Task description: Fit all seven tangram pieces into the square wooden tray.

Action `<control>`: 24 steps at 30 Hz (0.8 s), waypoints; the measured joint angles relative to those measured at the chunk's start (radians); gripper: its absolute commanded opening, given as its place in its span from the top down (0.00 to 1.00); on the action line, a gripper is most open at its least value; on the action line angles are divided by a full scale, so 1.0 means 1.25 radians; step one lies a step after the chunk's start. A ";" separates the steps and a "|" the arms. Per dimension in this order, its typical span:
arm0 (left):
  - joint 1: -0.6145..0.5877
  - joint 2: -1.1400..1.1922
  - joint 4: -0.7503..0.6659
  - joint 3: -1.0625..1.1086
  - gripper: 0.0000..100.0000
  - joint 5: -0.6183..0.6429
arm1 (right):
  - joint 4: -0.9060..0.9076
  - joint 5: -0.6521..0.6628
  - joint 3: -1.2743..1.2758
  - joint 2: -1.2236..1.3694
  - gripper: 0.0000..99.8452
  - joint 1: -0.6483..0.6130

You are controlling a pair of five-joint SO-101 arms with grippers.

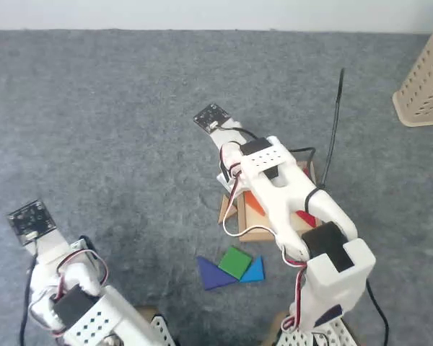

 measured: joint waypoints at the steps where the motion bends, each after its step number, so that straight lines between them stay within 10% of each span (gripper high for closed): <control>1: 0.000 0.000 0.000 0.000 0.77 0.000 | 0.006 -0.010 0.001 -0.014 0.98 -0.001; 24: 0.000 0.000 0.000 0.000 0.77 0.000 | 0.113 0.085 0.466 -0.481 0.97 -0.021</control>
